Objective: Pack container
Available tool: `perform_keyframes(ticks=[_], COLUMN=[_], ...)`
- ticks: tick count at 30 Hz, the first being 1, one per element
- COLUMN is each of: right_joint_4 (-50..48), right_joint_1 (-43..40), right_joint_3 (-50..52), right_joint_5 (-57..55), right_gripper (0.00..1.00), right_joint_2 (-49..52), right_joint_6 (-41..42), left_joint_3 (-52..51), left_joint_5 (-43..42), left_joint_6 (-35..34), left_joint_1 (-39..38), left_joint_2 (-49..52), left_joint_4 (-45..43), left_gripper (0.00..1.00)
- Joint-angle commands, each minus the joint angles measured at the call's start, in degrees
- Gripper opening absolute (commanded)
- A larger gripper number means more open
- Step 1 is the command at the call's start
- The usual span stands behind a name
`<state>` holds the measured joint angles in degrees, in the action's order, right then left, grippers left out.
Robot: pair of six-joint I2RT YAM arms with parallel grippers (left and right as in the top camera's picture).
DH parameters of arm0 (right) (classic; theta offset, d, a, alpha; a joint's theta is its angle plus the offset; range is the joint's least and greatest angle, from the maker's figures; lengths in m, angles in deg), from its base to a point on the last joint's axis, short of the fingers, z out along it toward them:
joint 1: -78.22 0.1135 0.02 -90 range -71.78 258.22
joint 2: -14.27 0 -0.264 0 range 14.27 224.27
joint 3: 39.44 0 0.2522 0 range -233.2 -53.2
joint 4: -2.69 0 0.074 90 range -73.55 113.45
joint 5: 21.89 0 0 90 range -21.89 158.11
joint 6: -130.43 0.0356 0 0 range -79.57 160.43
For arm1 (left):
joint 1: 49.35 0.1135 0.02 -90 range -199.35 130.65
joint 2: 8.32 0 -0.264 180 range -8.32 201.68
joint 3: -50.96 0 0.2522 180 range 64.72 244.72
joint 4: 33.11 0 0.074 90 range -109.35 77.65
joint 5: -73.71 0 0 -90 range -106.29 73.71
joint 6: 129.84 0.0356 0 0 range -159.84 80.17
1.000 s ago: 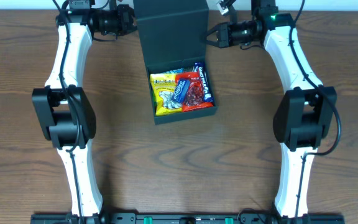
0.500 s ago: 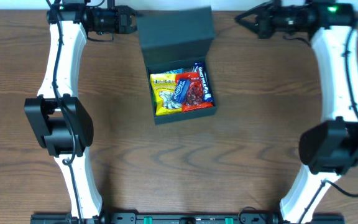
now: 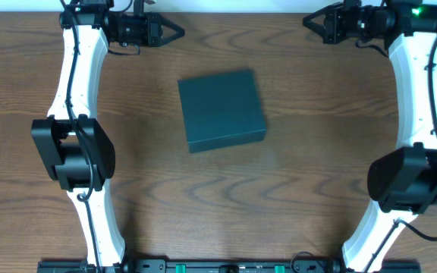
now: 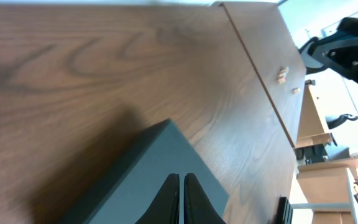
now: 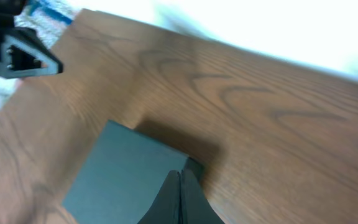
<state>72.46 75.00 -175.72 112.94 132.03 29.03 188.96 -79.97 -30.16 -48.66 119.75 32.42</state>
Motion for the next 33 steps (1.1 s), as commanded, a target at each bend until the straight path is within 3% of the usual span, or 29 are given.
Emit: perform_keyframes(ticks=[1, 8, 18, 25, 33], right_joint_4=[0.26, 0.37, 8.85, 22.4, 29.44], right_joint_1=[0.31, 0.17, 0.35, 3.41, 9.55], right_joint_3=[-0.37, -0.37, -0.37, -0.37, -0.37], right_joint_5=[-4.57, -9.46, -7.69, -5.79, -7.32], right_gripper=[0.01, 0.01, 0.01, 0.02, 0.02], right_joint_2=[0.02, 0.66, 1.86, 1.7, -3.91], right_joint_6=[1.07, -1.01, -1.11, -3.87, -7.1], left_joint_3=[1.25, 1.25, 1.25, 1.2, 0.85], left_joint_5=[5.33, 16.98, 20.9, 21.9, 22.4], left_joint_6=[1.22, 1.27, 4.68, 13.64, 14.36], left_joint_1=[-0.02, 0.0, 0.0, 0.04, 0.04], left_joint_2=[-1.31, -1.31, -3.54, -10.64, -24.39], left_joint_4=[2.69, 14.91, 28.24, 38.01, 40.22], left_gripper=[0.06, 0.06, 0.06, 0.06, 0.06])
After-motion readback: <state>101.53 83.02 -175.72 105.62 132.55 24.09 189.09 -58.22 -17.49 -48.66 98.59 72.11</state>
